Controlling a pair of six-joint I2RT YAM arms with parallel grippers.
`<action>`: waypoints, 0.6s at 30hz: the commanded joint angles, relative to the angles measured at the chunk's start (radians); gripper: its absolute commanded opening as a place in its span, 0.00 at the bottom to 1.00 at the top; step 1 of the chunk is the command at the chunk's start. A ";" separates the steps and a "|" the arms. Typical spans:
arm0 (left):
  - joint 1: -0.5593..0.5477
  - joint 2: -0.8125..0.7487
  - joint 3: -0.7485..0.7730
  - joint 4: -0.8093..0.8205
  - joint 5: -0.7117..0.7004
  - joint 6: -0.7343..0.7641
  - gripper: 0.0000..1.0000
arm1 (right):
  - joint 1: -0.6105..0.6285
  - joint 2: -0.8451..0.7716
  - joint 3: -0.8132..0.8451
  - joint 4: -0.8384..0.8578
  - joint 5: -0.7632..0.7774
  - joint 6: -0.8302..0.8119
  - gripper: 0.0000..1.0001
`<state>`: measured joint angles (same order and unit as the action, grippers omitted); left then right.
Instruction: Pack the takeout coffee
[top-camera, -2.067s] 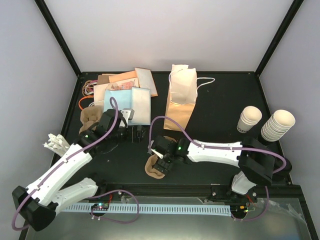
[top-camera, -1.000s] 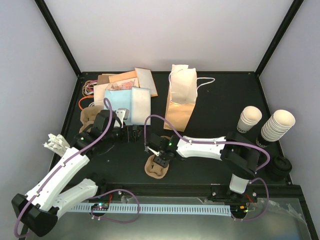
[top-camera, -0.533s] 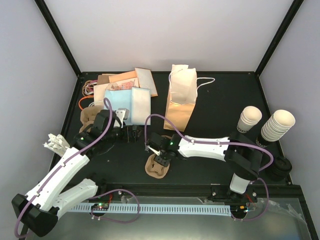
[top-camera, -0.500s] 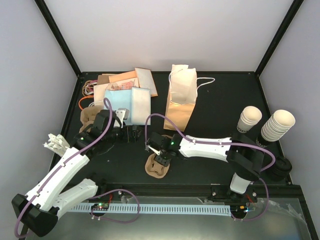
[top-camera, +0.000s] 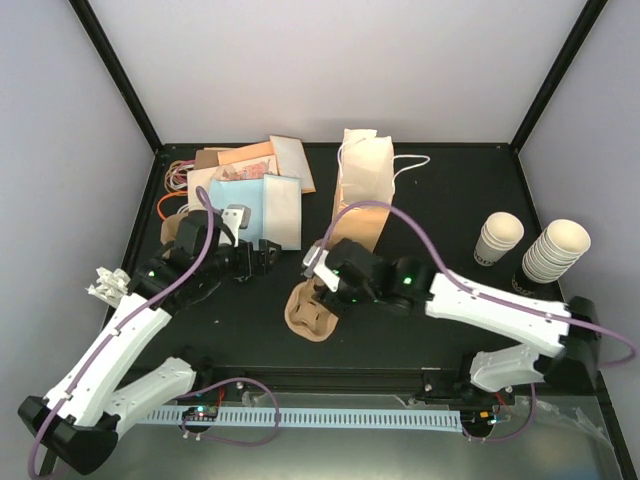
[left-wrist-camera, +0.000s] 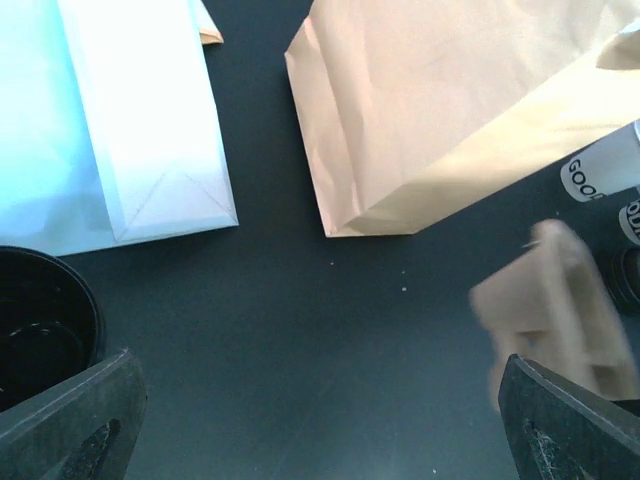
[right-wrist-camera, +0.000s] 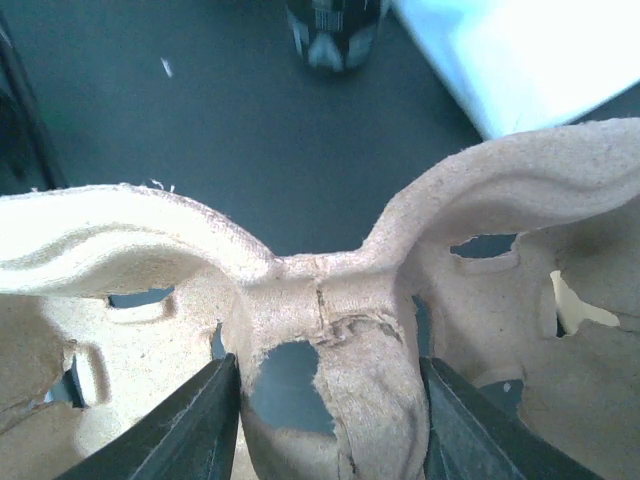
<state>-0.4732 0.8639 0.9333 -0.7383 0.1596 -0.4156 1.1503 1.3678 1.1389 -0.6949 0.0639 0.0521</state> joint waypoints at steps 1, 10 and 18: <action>0.021 -0.005 0.081 -0.041 -0.033 0.038 0.99 | -0.003 -0.132 0.076 -0.011 -0.024 -0.009 0.50; 0.024 0.038 0.094 0.088 0.144 -0.028 0.98 | -0.032 -0.288 0.193 -0.002 0.205 -0.020 0.47; -0.075 0.194 0.181 0.284 0.180 -0.150 0.95 | -0.153 -0.353 0.303 0.017 0.358 -0.032 0.52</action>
<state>-0.4911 0.9894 1.0073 -0.5949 0.3153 -0.5049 1.0622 1.0378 1.3827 -0.6971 0.3153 0.0315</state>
